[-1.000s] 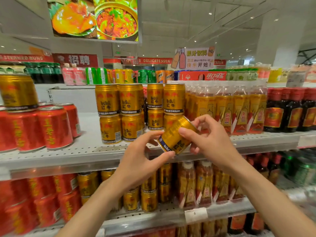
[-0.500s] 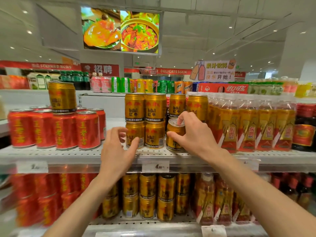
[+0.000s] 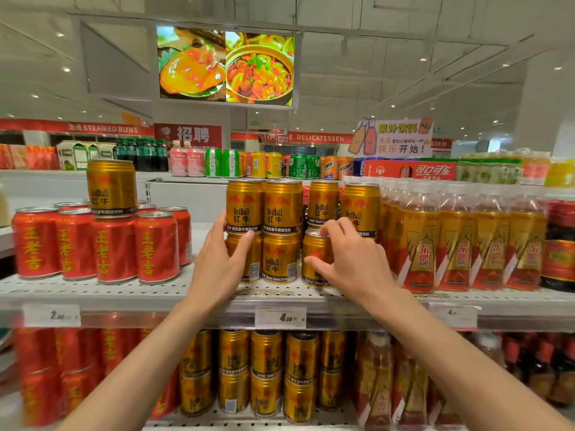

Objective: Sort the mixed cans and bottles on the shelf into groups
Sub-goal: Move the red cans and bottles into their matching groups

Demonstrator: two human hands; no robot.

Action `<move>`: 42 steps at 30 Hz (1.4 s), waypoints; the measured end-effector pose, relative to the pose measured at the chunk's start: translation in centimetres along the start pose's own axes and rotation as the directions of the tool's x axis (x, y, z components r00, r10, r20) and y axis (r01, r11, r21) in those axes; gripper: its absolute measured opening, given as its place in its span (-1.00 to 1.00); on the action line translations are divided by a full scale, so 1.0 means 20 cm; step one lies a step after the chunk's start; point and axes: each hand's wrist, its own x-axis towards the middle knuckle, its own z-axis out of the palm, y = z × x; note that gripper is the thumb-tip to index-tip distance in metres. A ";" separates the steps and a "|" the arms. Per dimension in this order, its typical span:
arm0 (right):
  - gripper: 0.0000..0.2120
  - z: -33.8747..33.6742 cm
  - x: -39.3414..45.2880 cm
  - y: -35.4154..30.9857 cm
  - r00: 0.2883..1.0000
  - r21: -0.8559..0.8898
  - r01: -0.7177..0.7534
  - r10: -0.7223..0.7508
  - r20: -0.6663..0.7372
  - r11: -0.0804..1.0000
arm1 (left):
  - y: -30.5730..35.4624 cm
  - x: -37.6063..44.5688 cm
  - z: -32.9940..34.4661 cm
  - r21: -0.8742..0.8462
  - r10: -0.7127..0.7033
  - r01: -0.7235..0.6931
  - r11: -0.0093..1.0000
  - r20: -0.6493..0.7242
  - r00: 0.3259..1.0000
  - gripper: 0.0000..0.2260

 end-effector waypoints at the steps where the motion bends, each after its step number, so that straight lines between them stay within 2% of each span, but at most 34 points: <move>1: -0.52 0.00 0.00 0.00 1.000 -0.005 -0.002 0.002 -0.002 1.000 | 0.00 0.00 0.01 -0.004 0.002 -0.002 1.000 -0.013 1.000 -0.48; 10: -0.49 0.06 -0.02 -0.02 0.997 -0.022 0.006 -0.008 -0.070 1.000 | 0.00 -0.02 0.04 0.035 0.005 -0.002 0.999 -0.074 0.997 -0.42; 14: -0.46 0.09 -0.10 -0.01 0.996 0.151 -0.021 0.034 -0.082 0.988 | -0.01 -0.07 0.02 0.060 -0.030 0.035 0.998 -0.080 0.996 -0.41; 16: -0.39 0.11 -0.16 -0.01 0.994 0.240 -0.053 0.073 -0.075 0.969 | -0.02 -0.14 0.00 0.024 -0.053 0.057 0.998 -0.124 0.991 -0.49; 18: -0.36 0.13 -0.23 -0.04 0.992 0.313 -0.088 0.111 -0.058 0.946 | -0.02 -0.23 -0.03 0.034 -0.019 0.024 0.999 -0.135 0.991 -0.61; 22: -0.47 0.16 -0.39 -0.10 0.988 0.405 -0.137 0.153 -0.007 0.904 | -0.09 -0.40 -0.11 0.191 0.122 -0.108 0.976 -0.063 0.991 -0.85; 25: -0.60 0.19 -0.51 -0.17 0.992 0.434 -0.086 0.119 -0.049 0.897 | -0.15 -0.48 -0.19 0.245 0.211 -0.198 0.949 -0.028 0.977 -0.86; 29: -0.73 0.22 -0.59 -0.30 0.992 0.457 -0.010 0.068 -0.110 0.889 | -0.22 -0.55 -0.30 0.180 0.203 -0.205 0.962 0.032 0.979 -0.87; 31: -0.78 0.22 -0.60 -0.38 0.994 0.471 -0.017 0.064 -0.084 0.882 | -0.28 -0.55 -0.36 0.151 0.162 -0.169 0.974 0.061 0.985 -0.87; 35: -0.79 0.25 -0.59 -0.59 0.993 0.452 -0.103 0.119 -0.008 0.886 | -0.41 -0.51 -0.53 0.077 0.144 -0.152 0.985 0.103 0.984 -0.85; 42: -0.83 0.27 -0.50 -1.05 0.967 0.354 -0.247 0.255 0.024 0.902 | -0.66 -0.37 -0.89 0.015 0.208 -0.213 0.977 0.153 0.966 -0.83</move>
